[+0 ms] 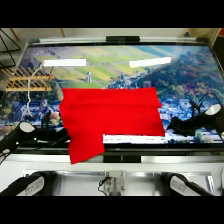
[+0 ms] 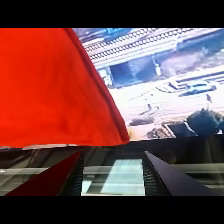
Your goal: Fold the shirts.
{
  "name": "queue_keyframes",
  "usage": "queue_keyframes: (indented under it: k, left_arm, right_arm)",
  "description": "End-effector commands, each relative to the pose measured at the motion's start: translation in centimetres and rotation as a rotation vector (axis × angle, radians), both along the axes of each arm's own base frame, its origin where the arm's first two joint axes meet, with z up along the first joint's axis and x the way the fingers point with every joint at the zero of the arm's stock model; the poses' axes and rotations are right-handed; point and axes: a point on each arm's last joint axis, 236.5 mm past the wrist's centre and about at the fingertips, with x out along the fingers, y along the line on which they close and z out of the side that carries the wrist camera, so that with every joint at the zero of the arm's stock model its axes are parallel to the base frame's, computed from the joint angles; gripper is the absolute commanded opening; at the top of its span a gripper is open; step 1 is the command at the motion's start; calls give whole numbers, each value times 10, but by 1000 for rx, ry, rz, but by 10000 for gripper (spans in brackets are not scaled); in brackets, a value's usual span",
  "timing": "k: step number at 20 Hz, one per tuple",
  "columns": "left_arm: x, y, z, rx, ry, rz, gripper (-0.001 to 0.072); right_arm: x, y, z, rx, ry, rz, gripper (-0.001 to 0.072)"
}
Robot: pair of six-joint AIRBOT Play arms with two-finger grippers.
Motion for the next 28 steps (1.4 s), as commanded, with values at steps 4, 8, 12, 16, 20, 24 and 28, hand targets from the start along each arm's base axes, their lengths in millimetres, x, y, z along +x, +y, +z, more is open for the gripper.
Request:
queue_keyframes:
  k: [4, 8, 12, 16, 20, 24, 28]
  left_arm:
    - [0, -2, 1, -3, 3, -11, 36]
    - [0, -2, 2, -8, 8, 0, 36]
    - [0, -3, 2, -10, 8, 2, 36]
    - [8, -1, 9, -3, -23, -26, 36]
    - [51, 15, 59, 18, -145, -92, 35]
    - [120, 25, 125, 60, -356, -80, 35]
    - [183, 36, 142, 71, -408, -71, 35]
  right_arm:
    - [2, 15, -22, 72, 10, -20, 514]
    - [5, 18, -31, 95, 20, -32, 514]
    - [2, 39, -46, 66, 50, 82, 512]
    - [10, 45, -41, 29, 21, 143, 60]
    - [56, 34, 10, -33, -175, 165, 59]
    - [123, 37, 50, -109, -396, 178, 60]
    - [198, 50, 65, -138, -529, 144, 60]
